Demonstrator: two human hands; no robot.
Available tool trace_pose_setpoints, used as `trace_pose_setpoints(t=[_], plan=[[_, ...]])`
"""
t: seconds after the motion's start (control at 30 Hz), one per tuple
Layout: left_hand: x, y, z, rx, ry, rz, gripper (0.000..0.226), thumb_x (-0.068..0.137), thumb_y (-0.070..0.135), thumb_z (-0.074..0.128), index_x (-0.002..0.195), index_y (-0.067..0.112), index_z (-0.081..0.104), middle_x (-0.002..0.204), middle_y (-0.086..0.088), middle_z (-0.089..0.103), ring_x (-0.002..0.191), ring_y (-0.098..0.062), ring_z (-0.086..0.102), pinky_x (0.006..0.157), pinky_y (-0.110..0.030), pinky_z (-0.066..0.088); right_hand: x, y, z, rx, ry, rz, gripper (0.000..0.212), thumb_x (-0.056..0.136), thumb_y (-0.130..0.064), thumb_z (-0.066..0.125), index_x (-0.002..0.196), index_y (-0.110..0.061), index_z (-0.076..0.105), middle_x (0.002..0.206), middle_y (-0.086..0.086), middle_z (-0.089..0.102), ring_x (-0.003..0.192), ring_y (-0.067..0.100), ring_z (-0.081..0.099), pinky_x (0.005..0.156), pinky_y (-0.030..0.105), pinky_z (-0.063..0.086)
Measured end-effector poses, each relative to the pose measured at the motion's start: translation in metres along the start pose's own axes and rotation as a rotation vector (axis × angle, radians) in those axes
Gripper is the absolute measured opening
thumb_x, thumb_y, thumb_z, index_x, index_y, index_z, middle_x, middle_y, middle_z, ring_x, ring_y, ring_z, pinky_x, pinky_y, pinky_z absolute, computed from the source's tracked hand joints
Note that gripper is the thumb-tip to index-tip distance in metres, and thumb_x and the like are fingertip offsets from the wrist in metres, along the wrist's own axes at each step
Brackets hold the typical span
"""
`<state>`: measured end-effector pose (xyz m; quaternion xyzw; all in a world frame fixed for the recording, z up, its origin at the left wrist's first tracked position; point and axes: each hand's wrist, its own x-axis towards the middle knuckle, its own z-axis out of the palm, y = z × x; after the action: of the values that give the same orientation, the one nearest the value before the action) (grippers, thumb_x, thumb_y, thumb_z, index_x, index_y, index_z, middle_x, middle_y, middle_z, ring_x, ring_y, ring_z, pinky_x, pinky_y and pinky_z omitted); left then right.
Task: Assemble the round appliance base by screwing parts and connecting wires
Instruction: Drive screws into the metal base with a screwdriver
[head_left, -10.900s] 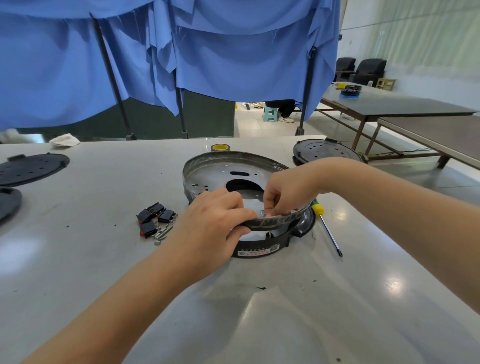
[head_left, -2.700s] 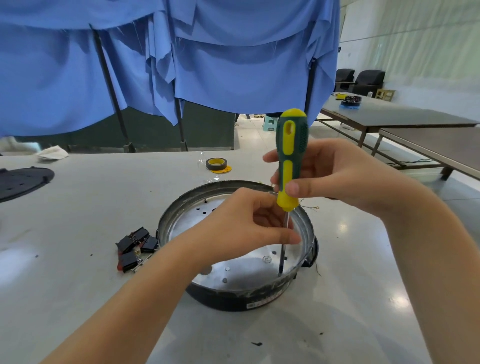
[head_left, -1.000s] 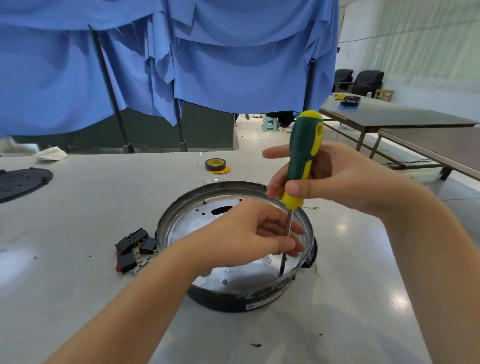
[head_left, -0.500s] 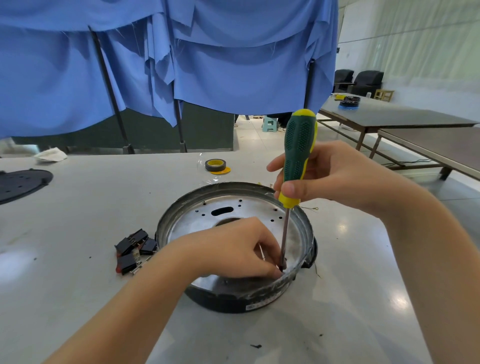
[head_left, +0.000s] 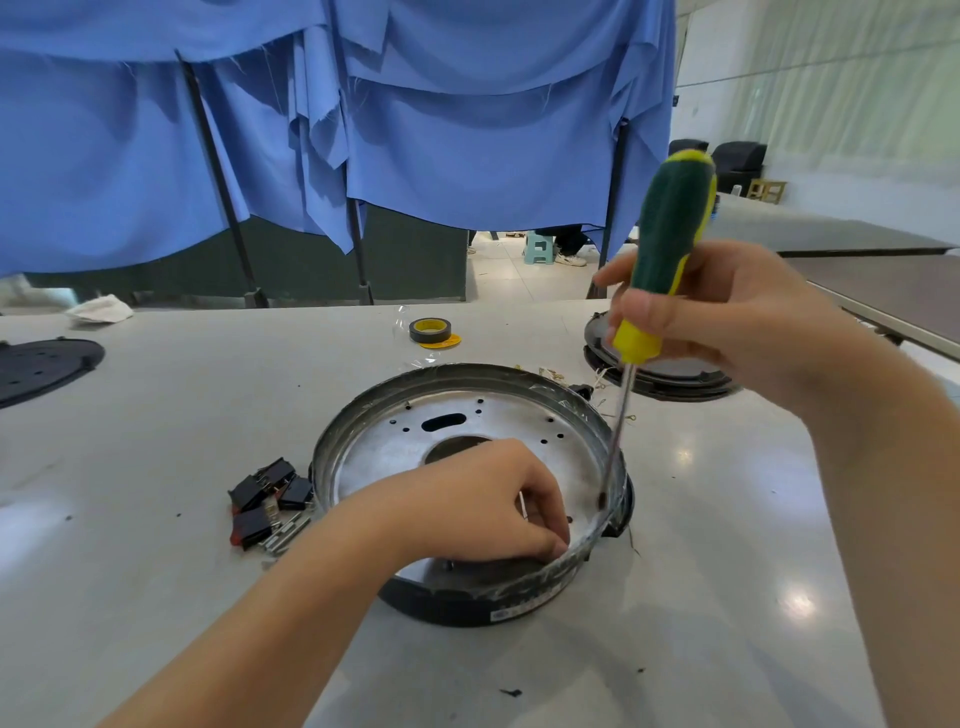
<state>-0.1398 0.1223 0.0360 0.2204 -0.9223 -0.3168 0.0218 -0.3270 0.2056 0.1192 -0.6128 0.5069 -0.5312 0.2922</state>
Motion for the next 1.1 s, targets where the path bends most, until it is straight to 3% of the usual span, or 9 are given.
trace_pose_setpoints(t=[0.1, 0.2, 0.27, 0.33, 0.47, 0.6, 0.73, 0.93, 1.1], plan=[[0.0, 0.0, 0.002, 0.032, 0.047, -0.02, 0.008, 0.082, 0.034, 0.07, 0.076, 0.028, 0.071, 0.069, 0.018, 0.061, 0.064, 0.008, 0.055, 0.053, -0.005, 0.04, 0.001, -0.001, -0.006, -0.038, 0.092, 0.002, 0.035, 0.065, -0.037, 0.071, 0.096, -0.02, 0.068, 0.074, -0.004, 0.068, 0.073, 0.014, 0.068, 0.064, 0.022, 0.056], [0.0, 0.001, 0.002, 0.025, 0.057, -0.041, 0.012, 0.082, 0.037, 0.071, 0.073, 0.029, 0.067, 0.067, 0.017, 0.059, 0.058, 0.012, 0.053, 0.049, -0.003, 0.036, 0.007, 0.008, -0.007, -0.121, 0.129, 0.065, 0.013, 0.085, -0.021, 0.066, 0.096, -0.016, 0.063, 0.063, -0.003, 0.061, 0.061, 0.01, 0.063, 0.057, 0.02, 0.054], [0.0, 0.002, 0.0, 0.017, 0.05, -0.051, 0.014, 0.083, 0.042, 0.069, 0.072, 0.033, 0.066, 0.071, 0.017, 0.059, 0.061, 0.012, 0.053, 0.051, -0.002, 0.037, 0.012, 0.02, -0.007, -0.334, 0.098, 0.152, 0.004, 0.092, -0.017, 0.059, 0.095, -0.016, 0.059, 0.063, -0.001, 0.059, 0.055, 0.007, 0.058, 0.053, 0.018, 0.051], [-0.001, 0.002, -0.002, 0.001, 0.04, -0.057, 0.015, 0.083, 0.044, 0.069, 0.071, 0.036, 0.065, 0.073, 0.016, 0.06, 0.063, 0.011, 0.053, 0.052, -0.002, 0.037, 0.016, 0.034, -0.006, -0.535, 0.02, 0.24, 0.008, 0.093, -0.022, 0.057, 0.097, -0.015, 0.057, 0.068, 0.003, 0.057, 0.056, 0.01, 0.056, 0.053, 0.02, 0.05], [0.0, 0.002, 0.0, -0.026, 0.031, -0.059, 0.009, 0.082, 0.036, 0.071, 0.075, 0.034, 0.069, 0.073, 0.014, 0.063, 0.059, 0.007, 0.054, 0.05, -0.005, 0.039, 0.022, 0.06, -0.001, -0.713, -0.038, 0.383, 0.017, 0.09, -0.031, 0.061, 0.09, -0.016, 0.055, 0.07, 0.005, 0.055, 0.054, 0.015, 0.053, 0.053, 0.027, 0.048], [0.0, 0.003, 0.0, -0.021, 0.013, -0.042, 0.004, 0.084, 0.03, 0.07, 0.081, 0.03, 0.074, 0.077, 0.011, 0.067, 0.062, 0.004, 0.055, 0.053, -0.004, 0.039, 0.025, 0.079, 0.003, -0.78, -0.101, 0.484, 0.028, 0.085, -0.04, 0.067, 0.087, -0.016, 0.052, 0.066, 0.004, 0.052, 0.052, 0.016, 0.05, 0.046, 0.024, 0.042], [-0.001, 0.003, -0.002, -0.039, -0.006, -0.038, 0.008, 0.084, 0.026, 0.07, 0.083, 0.031, 0.075, 0.08, 0.01, 0.068, 0.069, -0.001, 0.059, 0.054, -0.004, 0.039, 0.026, 0.089, 0.009, -0.85, -0.13, 0.547, 0.039, 0.079, -0.046, 0.07, 0.092, -0.013, 0.053, 0.069, 0.005, 0.055, 0.054, 0.018, 0.052, 0.049, 0.026, 0.045], [-0.002, 0.004, 0.0, -0.024, 0.019, -0.034, 0.01, 0.084, 0.023, 0.067, 0.083, 0.028, 0.075, 0.074, 0.01, 0.068, 0.068, -0.003, 0.061, 0.054, -0.005, 0.042, 0.026, 0.097, 0.02, -0.855, -0.119, 0.497, 0.016, 0.085, -0.016, 0.06, 0.084, -0.013, 0.044, 0.073, 0.008, 0.052, 0.052, 0.019, 0.05, 0.046, 0.025, 0.042], [-0.002, 0.003, 0.0, -0.002, 0.041, -0.025, 0.007, 0.084, 0.026, 0.068, 0.084, 0.028, 0.075, 0.08, 0.01, 0.069, 0.076, -0.003, 0.061, 0.061, -0.009, 0.044, 0.026, 0.098, 0.021, -0.848, -0.098, 0.451, 0.013, 0.088, -0.015, 0.055, 0.09, -0.009, 0.045, 0.077, 0.01, 0.051, 0.058, 0.023, 0.053, 0.055, 0.034, 0.049]])
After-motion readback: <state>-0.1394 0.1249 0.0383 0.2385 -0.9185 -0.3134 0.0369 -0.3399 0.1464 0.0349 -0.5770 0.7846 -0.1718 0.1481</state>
